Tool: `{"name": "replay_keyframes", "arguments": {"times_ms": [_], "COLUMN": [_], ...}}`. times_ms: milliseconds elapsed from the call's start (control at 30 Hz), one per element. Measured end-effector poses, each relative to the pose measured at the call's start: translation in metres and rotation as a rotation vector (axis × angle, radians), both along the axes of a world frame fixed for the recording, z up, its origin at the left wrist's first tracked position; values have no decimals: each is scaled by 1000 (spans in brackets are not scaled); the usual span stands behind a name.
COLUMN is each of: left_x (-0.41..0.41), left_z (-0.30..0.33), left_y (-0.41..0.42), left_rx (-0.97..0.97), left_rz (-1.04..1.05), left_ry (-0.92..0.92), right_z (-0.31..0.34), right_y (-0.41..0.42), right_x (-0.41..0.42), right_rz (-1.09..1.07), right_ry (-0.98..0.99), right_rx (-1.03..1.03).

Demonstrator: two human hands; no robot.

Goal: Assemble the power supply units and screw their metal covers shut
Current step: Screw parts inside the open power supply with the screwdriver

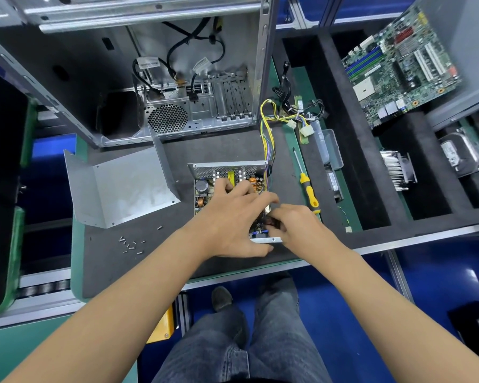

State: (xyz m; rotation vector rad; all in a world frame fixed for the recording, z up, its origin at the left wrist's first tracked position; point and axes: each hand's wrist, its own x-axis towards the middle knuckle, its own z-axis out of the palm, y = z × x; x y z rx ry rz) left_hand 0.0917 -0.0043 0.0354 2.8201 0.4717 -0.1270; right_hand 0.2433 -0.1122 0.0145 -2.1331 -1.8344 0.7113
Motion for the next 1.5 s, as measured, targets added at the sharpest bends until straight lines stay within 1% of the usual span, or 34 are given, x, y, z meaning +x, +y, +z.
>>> {"name": "replay_keyframes", "arguments": {"times_ms": [167, 433, 633, 1000, 1100, 1267, 1400, 1500], "left_x": [0, 0, 0, 0, 1, 0, 0, 0], "left_z": [-1, -1, -1, -1, 0, 0, -1, -2], "left_y": [0, 0, 0, 1, 0, 0, 1, 0], "left_rx": [-6, -5, -14, -17, -16, -29, -37, -39], "left_rz": [-3, -5, -3, -3, -4, 0, 3, 5], "left_ry": [5, -5, 1, 13, 20, -1, 1, -8], "right_z": [-3, -3, -3, -1, -2, -7, -7, -7], "right_y": [1, 2, 1, 3, 2, -4, -8, -7], "right_x": [0, 1, 2, 0, 0, -4, -5, -4], "right_rz": [-11, 17, -6, 30, -7, -132, -156, -145], "right_ry": [39, -36, -9, -39, 24, 138, 122, 110], "right_rx": [5, 1, -11, -26, -16, -2, 52, 41]}}
